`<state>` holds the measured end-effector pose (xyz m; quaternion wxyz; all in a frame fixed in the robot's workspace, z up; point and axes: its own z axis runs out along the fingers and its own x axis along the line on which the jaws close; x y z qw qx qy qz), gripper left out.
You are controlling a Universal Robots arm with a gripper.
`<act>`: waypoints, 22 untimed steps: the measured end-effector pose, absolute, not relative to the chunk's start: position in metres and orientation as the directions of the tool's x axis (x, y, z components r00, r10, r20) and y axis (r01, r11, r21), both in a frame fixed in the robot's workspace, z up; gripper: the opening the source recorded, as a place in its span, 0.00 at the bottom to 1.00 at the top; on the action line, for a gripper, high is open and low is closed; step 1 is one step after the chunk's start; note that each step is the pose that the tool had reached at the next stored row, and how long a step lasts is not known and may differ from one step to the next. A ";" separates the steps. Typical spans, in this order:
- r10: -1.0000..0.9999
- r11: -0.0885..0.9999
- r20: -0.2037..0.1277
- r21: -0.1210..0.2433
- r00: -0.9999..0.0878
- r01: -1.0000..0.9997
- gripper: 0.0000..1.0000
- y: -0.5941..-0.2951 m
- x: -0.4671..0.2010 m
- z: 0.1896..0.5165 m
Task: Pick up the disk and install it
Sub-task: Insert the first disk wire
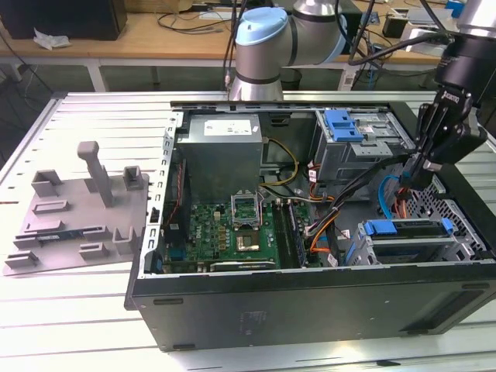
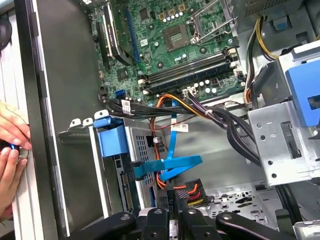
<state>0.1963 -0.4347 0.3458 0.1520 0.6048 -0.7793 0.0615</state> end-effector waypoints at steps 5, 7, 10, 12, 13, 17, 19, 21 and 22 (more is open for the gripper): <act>-0.945 0.223 0.265 0.093 -0.192 -0.970 0.17 -0.442 0.193 0.348; -0.953 0.216 0.236 0.095 -0.189 -0.972 0.17 -0.444 0.193 0.349; -0.958 0.211 0.217 0.097 -0.187 -0.973 0.17 -0.447 0.193 0.351; -0.960 0.207 0.211 0.097 -0.183 -0.973 0.17 -0.451 0.192 0.353; -0.961 0.204 0.209 0.097 -0.180 -0.974 0.17 -0.455 0.191 0.354; -0.964 0.194 0.202 0.096 -0.172 -0.976 0.17 -0.467 0.188 0.354; -0.965 0.192 0.200 0.096 -0.170 -0.977 0.17 -0.470 0.188 0.354; -0.966 0.189 0.196 0.096 -0.167 -0.977 0.17 -0.473 0.187 0.354; -0.967 0.187 0.196 0.096 -0.165 -0.978 0.17 -0.473 0.186 0.354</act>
